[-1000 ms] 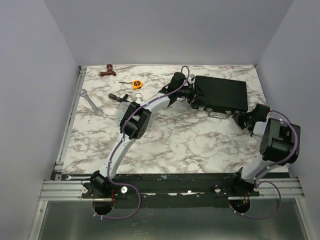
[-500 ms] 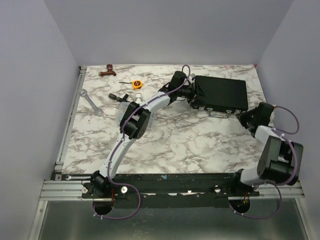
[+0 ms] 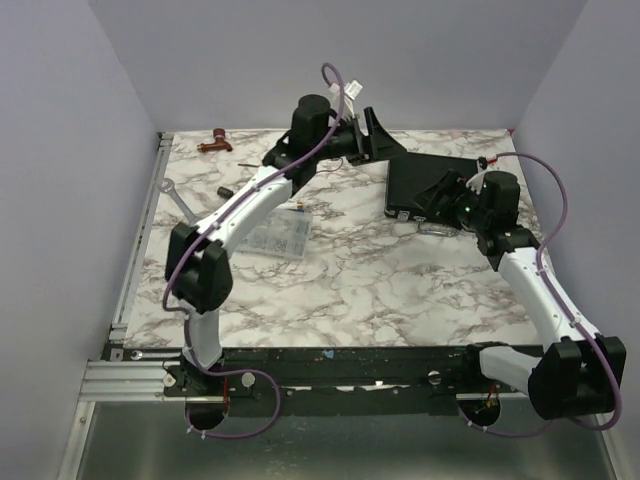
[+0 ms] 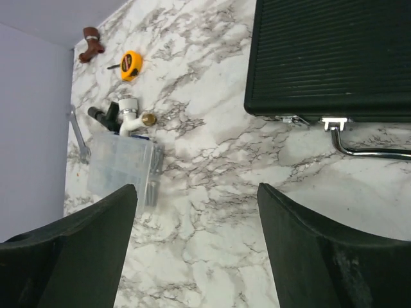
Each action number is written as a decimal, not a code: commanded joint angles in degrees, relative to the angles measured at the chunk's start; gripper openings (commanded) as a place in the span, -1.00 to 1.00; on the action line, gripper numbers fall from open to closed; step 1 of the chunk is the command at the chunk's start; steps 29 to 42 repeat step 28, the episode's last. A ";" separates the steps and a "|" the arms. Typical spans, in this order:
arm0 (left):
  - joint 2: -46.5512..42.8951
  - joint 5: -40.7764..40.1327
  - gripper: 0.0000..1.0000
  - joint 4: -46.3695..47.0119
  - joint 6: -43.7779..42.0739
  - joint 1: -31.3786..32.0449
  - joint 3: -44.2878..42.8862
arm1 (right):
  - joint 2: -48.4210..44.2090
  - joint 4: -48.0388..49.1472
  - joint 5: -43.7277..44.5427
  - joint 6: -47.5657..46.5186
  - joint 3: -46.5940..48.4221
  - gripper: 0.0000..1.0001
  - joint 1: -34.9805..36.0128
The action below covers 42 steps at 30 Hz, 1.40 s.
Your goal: Pack up texas hold em set
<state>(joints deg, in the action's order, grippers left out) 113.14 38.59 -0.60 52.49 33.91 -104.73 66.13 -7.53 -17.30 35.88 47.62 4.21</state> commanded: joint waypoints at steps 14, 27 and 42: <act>-52.50 -26.91 0.57 -10.21 -23.29 -2.91 34.46 | -22.88 -19.72 15.70 -6.12 7.60 1.00 0.80; -81.81 -39.86 0.64 -16.96 -27.93 -3.08 50.16 | -33.86 -23.98 24.22 -8.61 5.91 1.00 0.74; -82.13 -40.26 0.64 -17.46 -28.33 -3.06 49.72 | -33.25 -24.84 24.43 -8.48 6.56 1.00 0.76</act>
